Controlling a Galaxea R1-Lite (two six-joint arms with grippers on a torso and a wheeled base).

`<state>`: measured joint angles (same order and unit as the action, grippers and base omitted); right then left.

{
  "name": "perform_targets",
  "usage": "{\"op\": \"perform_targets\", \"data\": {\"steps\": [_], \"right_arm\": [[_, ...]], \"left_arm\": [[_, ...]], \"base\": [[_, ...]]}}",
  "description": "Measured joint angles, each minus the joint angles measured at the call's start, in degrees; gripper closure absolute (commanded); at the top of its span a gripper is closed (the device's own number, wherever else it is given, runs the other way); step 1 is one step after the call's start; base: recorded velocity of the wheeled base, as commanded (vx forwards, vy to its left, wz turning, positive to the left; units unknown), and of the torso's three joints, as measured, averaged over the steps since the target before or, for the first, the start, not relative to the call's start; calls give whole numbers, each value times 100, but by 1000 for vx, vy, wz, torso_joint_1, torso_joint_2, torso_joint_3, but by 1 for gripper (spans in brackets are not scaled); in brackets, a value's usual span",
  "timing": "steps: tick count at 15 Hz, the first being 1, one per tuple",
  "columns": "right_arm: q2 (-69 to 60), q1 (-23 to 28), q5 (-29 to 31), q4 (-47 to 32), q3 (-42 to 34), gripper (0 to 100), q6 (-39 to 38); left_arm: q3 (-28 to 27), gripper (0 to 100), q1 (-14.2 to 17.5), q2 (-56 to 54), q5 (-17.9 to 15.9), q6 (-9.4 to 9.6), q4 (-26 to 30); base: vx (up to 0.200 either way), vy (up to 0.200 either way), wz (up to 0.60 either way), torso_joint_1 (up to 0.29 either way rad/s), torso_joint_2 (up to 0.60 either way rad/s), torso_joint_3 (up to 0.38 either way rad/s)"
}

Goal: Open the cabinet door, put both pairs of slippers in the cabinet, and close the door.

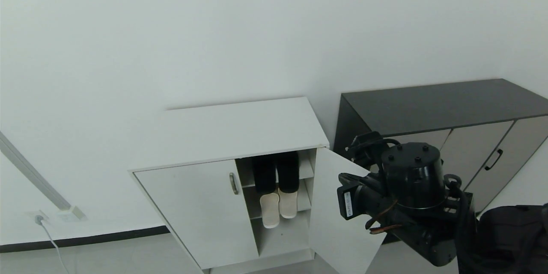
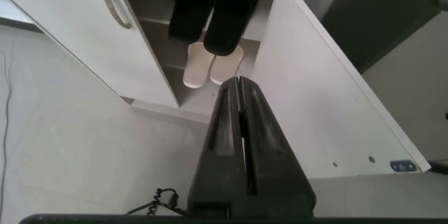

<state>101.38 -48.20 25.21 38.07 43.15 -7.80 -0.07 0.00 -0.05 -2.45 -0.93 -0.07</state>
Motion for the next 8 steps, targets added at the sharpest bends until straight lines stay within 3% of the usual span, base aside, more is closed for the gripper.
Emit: {"op": "perform_targets", "data": {"steps": [4,8], "right_arm": [[13,11,-9,-2,-2,100,0],[146,256,-171,145,33,100,0]], "left_arm": [[-2,100,0,0,-11,-2,0],[-4,100,0,0,-4,-9,-4]], "base": [[-200,0,0,-5,0,1],[0,0,0,0,0,0]]}}
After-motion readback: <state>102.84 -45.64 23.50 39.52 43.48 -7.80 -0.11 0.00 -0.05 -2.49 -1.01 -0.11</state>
